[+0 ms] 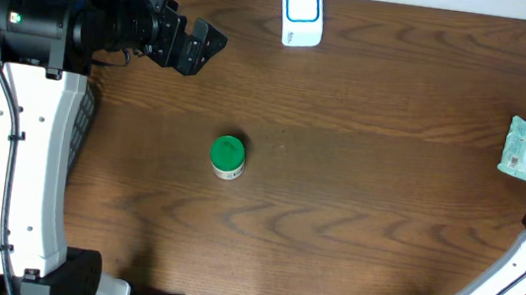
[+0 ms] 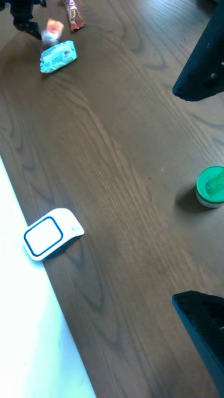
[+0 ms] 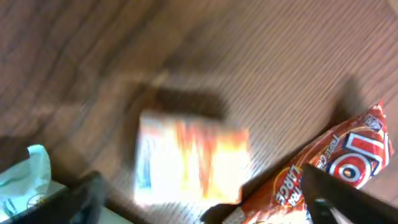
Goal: Scan the item barcode
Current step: 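Carry the tissue pack right and drop it beside the wipes, then reach the right gripper to the green-lidded container and grasp it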
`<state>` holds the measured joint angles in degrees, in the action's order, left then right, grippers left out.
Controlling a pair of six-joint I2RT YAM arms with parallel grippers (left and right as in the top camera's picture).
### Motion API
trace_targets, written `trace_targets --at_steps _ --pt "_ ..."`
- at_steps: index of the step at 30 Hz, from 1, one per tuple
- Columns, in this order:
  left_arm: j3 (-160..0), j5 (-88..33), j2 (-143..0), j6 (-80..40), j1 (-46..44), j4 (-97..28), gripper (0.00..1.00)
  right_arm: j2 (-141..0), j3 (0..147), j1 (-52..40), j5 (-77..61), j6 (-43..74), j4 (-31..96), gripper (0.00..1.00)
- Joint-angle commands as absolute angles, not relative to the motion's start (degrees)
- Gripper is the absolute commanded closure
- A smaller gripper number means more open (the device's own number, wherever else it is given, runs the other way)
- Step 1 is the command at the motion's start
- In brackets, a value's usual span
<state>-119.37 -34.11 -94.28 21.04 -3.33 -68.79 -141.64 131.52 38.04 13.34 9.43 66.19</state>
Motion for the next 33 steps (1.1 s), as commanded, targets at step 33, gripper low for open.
trace_targets --at_steps 33 --pt "-119.0 -33.8 -94.5 21.6 -3.3 -68.9 0.02 -128.6 131.4 -7.0 -23.6 12.3 75.0 0.01"
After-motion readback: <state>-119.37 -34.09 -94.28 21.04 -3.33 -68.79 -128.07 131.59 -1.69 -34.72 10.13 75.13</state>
